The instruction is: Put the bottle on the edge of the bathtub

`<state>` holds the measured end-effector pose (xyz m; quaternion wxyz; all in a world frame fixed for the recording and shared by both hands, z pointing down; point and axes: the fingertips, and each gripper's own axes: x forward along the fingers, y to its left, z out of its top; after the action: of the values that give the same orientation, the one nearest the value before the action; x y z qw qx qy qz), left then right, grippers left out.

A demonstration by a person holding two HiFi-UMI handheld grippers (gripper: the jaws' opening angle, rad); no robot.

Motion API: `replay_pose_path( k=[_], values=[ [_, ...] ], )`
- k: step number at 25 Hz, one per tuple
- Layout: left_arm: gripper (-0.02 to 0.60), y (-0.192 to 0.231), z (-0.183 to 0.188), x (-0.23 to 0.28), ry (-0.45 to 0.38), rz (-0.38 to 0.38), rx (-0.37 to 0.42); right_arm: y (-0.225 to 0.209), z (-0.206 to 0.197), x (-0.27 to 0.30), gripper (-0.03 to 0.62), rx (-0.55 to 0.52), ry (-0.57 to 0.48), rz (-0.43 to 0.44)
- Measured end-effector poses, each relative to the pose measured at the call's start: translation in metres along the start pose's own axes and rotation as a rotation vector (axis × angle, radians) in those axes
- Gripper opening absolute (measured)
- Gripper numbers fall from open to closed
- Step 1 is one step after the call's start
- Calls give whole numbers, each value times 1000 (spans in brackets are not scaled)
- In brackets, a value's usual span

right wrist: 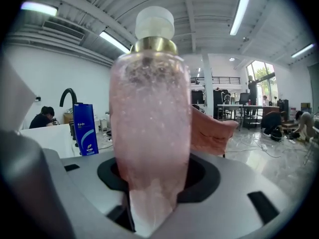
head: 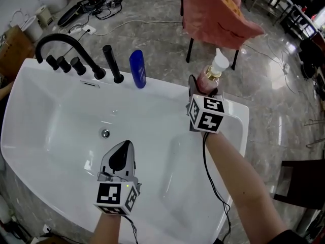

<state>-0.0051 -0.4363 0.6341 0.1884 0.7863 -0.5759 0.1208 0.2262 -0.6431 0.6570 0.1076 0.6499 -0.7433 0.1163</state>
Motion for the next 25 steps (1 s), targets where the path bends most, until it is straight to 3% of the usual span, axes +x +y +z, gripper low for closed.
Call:
replay_pose_path(
  k=[5,13,19,25],
  values=[
    [15,-5,2,1,-9,-15,-8,0,1,1,232,60,2,32],
    [15,-10,-1,-8,0,-13,-8,-3,-1,-15,302,66,12,51],
    [15,-16,7,-31,11,-1,-13,-2,2,-52,310,32,28,67],
    [15,-36,24,-58,4,-51,20,6,9,-98,310,36,35,66]
  ],
)
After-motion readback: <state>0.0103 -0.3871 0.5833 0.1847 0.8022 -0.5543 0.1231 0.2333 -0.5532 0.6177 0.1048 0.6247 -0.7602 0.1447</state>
